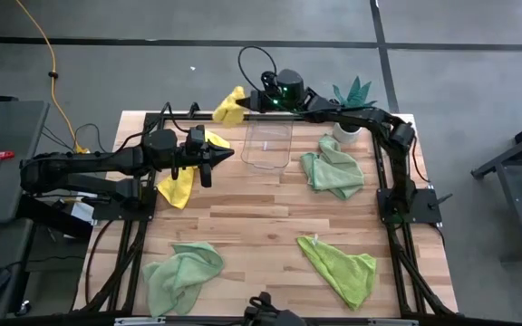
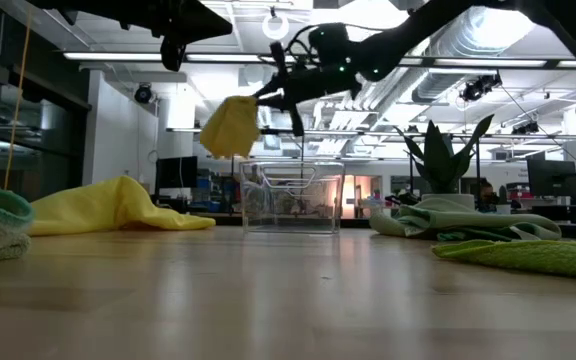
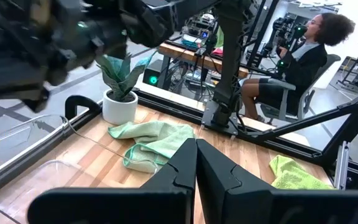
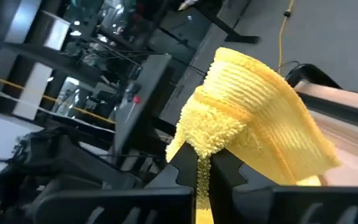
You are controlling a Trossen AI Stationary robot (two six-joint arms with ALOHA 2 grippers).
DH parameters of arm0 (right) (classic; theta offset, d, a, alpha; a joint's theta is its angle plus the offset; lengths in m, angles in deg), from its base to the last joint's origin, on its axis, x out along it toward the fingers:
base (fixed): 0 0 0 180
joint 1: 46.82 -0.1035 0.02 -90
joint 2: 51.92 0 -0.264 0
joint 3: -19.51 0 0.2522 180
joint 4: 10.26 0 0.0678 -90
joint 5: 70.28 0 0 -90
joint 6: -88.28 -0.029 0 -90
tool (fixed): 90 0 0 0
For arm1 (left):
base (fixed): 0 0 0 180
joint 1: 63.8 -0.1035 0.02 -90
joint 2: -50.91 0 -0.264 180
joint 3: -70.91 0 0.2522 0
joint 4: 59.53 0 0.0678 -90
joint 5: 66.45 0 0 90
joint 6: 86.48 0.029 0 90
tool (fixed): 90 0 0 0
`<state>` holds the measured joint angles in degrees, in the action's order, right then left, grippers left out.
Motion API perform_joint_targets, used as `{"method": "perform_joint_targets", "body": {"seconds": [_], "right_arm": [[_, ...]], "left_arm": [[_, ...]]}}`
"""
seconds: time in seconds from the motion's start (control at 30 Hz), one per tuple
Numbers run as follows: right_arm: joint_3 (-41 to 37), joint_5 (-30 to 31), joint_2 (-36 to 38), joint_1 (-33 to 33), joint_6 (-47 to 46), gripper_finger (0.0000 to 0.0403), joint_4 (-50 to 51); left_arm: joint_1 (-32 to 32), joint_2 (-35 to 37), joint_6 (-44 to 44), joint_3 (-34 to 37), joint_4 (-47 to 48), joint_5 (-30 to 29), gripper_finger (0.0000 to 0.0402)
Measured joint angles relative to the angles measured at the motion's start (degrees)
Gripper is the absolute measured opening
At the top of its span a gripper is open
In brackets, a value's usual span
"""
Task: Fold microfiber towels
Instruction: Put the folded right yellow towel into the transparent bin
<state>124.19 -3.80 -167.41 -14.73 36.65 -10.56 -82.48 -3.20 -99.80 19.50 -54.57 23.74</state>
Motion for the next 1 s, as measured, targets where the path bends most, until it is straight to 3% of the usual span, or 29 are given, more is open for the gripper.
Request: {"method": "perform_joint_targets", "body": {"seconds": [0.23,0.77,1.0], "right_arm": [[6.59,-0.04,-5.06,-0.57,4.82,0.0,11.57],[6.75,1.13,-4.14,0.3,18.83,0.0,32.5],[6.75,8.2,0.97,2.85,26.66,0.0,47.24]], "left_arm": [[0.02,0.0,0.0,0.0,0.0,0.0,0.0],[0.02,-0.02,0.01,0.0,0.03,0.0,0.0],[0.02,-0.02,0.02,0.0,0.02,-0.06,0.0]]}}
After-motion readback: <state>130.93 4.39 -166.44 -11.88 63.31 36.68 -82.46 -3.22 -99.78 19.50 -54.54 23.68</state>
